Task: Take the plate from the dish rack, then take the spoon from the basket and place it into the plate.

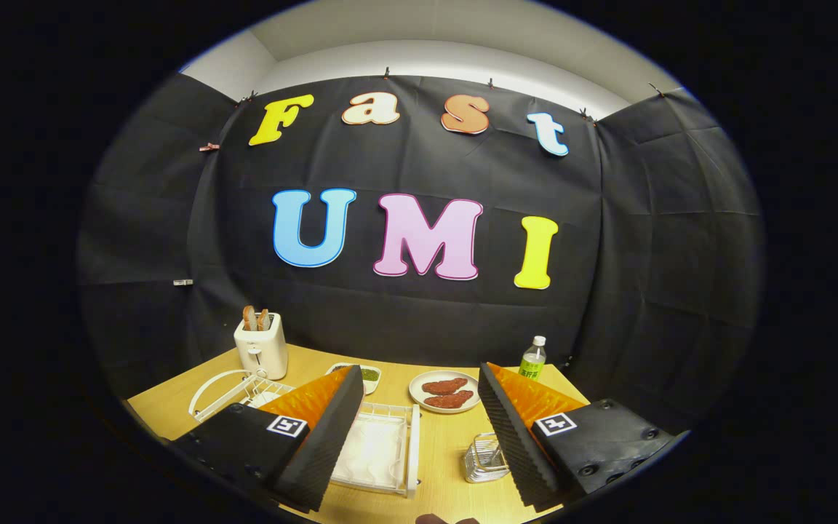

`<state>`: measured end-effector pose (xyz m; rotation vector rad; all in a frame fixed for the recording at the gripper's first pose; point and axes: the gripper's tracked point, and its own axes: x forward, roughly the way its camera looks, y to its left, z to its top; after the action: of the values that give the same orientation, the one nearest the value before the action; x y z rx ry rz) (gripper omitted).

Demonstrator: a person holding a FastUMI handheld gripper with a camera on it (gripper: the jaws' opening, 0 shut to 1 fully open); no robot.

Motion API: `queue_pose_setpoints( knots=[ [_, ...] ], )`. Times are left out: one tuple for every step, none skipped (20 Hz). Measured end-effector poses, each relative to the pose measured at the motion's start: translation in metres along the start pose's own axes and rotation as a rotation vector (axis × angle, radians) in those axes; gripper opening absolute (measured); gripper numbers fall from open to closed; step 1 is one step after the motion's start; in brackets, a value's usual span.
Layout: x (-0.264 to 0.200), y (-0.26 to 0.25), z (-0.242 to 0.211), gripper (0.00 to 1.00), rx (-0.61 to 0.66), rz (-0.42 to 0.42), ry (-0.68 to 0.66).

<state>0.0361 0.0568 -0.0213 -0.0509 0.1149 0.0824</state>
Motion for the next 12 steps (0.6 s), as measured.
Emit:
queue_pose_setpoints(
  knots=[
    [0.007, 0.006, 0.001, 0.97, -0.001, 0.008, 0.003],
    [0.015, 0.012, 0.000, 0.97, -0.002, 0.015, 0.014],
    [0.024, 0.018, -0.004, 0.97, -0.003, 0.019, 0.032],
    [0.033, 0.023, -0.011, 0.97, -0.005, 0.020, 0.063],
    [0.044, 0.028, -0.019, 0.98, -0.012, 0.016, 0.100],
    [0.054, 0.032, -0.029, 0.98, -0.025, 0.010, 0.138],
    [0.064, 0.038, -0.038, 0.98, -0.046, 0.002, 0.177],
    [0.073, 0.043, -0.049, 0.98, -0.070, -0.006, 0.217],
    [0.082, 0.048, -0.060, 0.98, -0.093, -0.010, 0.257],
    [0.088, 0.054, -0.073, 0.97, -0.108, -0.011, 0.302],
    [0.093, 0.061, -0.084, 0.96, -0.113, -0.007, 0.343],
    [0.098, 0.066, -0.094, 0.95, -0.119, -0.009, 0.375]
  ],
)
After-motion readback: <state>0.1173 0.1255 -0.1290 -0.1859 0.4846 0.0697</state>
